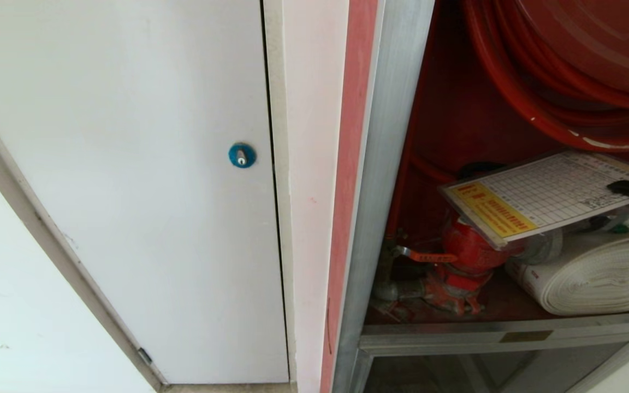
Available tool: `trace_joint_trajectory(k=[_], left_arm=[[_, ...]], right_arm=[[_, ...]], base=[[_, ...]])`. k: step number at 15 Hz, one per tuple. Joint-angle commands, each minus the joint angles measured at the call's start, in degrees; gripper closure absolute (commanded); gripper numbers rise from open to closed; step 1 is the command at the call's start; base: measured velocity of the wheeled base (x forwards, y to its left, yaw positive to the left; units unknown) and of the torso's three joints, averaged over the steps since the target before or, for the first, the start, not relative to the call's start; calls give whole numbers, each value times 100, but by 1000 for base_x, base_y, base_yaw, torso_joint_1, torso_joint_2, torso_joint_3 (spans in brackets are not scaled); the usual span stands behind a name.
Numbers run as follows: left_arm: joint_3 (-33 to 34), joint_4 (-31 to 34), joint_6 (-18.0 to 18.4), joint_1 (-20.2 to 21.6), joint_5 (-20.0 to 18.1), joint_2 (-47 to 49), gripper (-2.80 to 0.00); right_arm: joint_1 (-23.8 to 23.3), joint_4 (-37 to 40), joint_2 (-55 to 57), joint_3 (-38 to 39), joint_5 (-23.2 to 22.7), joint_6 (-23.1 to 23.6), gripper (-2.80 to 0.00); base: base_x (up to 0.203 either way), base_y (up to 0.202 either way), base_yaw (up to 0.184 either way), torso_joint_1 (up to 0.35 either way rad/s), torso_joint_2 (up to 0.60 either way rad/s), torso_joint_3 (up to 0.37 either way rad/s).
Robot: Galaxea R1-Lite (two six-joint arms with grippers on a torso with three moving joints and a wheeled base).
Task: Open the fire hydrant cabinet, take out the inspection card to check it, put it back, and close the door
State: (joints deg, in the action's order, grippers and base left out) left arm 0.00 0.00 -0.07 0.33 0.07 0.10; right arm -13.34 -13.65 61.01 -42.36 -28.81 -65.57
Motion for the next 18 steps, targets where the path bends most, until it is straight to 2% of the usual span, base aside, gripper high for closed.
trace_joint_trajectory(k=[1,7,9,18], left_arm=[[9,0,-1,2,1,0,0],[4,0,-1,2,1,2,0],[9,0,-1,2,1,8,0],[9,0,-1,2,1,8,0]], right_arm=[[-2,110,-299,-24,-66,-34,0],[-4,205,-728,-19,-217,-295,0],[-2,627,-914,-83,-258,-298,0],[-2,1429,-1952,-103,-421,-290,0]], base=[[0,0,0,0,0,0],[0,0,0,0,0,0],[0,0,0,0,0,0],[0,0,0,0,0,0]])
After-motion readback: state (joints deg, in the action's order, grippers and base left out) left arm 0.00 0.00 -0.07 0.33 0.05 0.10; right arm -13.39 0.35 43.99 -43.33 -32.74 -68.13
